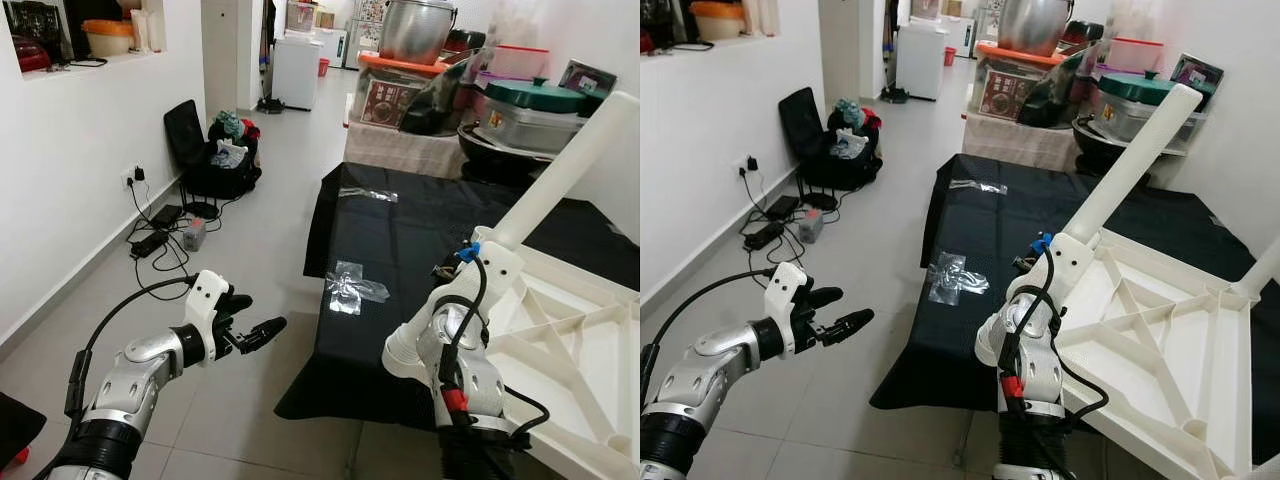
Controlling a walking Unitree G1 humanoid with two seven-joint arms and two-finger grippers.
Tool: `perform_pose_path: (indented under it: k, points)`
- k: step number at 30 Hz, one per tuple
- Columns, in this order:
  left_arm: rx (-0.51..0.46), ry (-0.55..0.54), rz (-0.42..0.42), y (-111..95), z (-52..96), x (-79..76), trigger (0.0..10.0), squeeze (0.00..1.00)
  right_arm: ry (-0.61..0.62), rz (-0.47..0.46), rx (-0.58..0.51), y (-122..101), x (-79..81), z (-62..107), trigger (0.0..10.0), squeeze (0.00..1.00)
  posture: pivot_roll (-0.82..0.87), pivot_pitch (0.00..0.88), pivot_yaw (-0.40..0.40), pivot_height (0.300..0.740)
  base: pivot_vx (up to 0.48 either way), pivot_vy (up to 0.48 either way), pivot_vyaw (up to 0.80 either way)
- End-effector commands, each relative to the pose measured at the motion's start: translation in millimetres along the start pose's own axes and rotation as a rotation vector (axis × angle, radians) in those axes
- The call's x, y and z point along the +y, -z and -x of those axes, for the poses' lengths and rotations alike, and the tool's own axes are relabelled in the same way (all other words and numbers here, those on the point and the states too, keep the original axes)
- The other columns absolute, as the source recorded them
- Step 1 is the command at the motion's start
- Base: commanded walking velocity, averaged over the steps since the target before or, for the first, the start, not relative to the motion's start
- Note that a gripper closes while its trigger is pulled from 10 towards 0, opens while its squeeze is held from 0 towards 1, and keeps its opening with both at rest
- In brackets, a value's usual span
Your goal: Building children table
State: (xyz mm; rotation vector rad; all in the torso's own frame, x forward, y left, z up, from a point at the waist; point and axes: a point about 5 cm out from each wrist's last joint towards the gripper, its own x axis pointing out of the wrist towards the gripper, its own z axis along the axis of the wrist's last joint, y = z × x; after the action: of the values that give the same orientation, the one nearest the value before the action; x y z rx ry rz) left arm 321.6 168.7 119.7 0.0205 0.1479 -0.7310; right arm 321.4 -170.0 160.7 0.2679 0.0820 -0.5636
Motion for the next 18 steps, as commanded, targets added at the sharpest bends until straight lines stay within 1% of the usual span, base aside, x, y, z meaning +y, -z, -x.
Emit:
perform_pose_path:
  k: [1,8,13,14,15,16,17,18]
  points:
    - [0.001,0.004,-0.017,-2.6,-3.1,-0.6,10.0,0.0,0.16,0.177,0.241,62.3,-41.7,-0.2,10.0,0.0,0.09,0.0,-0.101,0.74,0.0,0.0,0.0]
    - [-0.001,0.003,-0.016,-2.5,-3.2,-0.8,10.0,0.0,0.135,0.176,0.214,57.1,-38.8,-1.6,10.0,0.0,0.09,0.0,-0.101,0.74,0.0,0.0,0.0]
    - [-0.002,0.006,-0.017,-2.5,-3.3,-1.0,10.0,0.0,0.121,0.155,0.183,46.4,-36.4,-5.9,10.0,0.0,0.08,0.0,-0.098,0.74,0.0,0.0,0.0]
    - [-0.003,0.007,-0.017,-2.8,-3.6,-1.2,10.0,0.0,0.093,0.116,0.188,42.9,-33.2,-7.3,10.0,0.0,0.08,0.0,-0.098,0.74,0.0,0.0,0.0]
    - [-0.003,0.007,-0.017,-2.8,-3.6,-1.2,10.0,0.0,0.093,0.116,0.188,42.9,-33.2,-7.3,10.0,0.0,0.08,0.0,-0.098,0.74,0.0,0.0,0.0]
    - [-0.004,0.008,-0.017,-3.0,-3.9,-1.4,10.0,0.0,0.072,0.087,0.191,40.5,-30.7,-8.2,10.0,0.0,0.08,0.0,-0.098,0.74,0.0,0.0,0.0]
    - [-0.004,0.009,-0.017,-3.1,-3.9,-1.3,10.0,0.0,-0.007,0.028,0.177,28.9,-20.7,-10.0,10.0,0.0,0.08,0.0,-0.094,0.74,0.0,0.0,0.0]
    - [-0.004,0.009,-0.017,-3.1,-3.9,-1.3,10.0,0.0,-0.007,0.028,0.177,28.9,-20.7,-10.0,10.0,0.0,0.08,0.0,-0.094,0.74,0.0,0.0,0.0]
